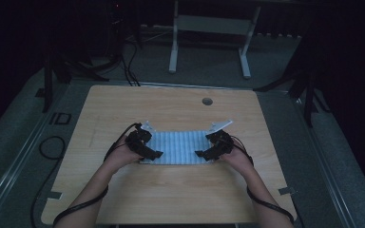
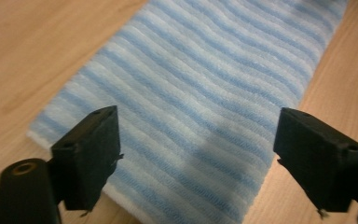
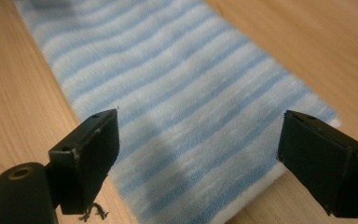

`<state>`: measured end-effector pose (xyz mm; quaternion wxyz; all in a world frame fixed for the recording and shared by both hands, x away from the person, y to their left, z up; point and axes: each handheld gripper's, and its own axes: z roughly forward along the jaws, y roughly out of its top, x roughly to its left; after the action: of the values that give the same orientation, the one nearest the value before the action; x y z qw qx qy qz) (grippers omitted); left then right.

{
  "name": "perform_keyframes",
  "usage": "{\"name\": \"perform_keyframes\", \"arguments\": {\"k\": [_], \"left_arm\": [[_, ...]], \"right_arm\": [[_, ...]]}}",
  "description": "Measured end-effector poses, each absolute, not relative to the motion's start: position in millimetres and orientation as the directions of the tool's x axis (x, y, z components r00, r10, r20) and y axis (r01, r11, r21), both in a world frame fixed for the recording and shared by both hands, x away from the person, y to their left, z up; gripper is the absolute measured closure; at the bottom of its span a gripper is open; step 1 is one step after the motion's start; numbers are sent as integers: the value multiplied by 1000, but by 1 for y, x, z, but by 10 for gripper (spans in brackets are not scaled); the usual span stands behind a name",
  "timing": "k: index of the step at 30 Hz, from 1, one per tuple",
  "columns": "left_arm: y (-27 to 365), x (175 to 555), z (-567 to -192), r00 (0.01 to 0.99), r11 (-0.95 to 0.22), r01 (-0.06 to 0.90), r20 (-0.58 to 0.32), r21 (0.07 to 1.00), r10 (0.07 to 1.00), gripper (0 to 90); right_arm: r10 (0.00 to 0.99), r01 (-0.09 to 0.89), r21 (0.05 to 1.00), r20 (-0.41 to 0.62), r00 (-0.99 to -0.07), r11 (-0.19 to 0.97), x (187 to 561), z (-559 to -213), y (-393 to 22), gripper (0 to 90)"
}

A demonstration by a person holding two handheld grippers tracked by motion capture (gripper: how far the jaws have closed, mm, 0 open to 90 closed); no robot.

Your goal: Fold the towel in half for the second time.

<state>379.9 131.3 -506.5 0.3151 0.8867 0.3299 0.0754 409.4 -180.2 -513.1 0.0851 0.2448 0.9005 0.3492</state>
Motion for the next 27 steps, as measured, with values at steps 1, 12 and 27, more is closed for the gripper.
{"name": "perform_keyframes", "arguments": {"k": [1,12,27], "left_arm": [[131,377,-507,771,-580,532,-71,617,633,129],[146,356,-518,731,-529,528,-38,664,681,20],[192,336,-532,657,-448,556,-40,700,753,19]], "right_arm": [[503,378,684,19,-864,624,408,-512,-182,121],[561,393,720,6,-828,573,399,-523,-210,118],[603,418,725,4,-798,548,389,-535,-247,118]]}}
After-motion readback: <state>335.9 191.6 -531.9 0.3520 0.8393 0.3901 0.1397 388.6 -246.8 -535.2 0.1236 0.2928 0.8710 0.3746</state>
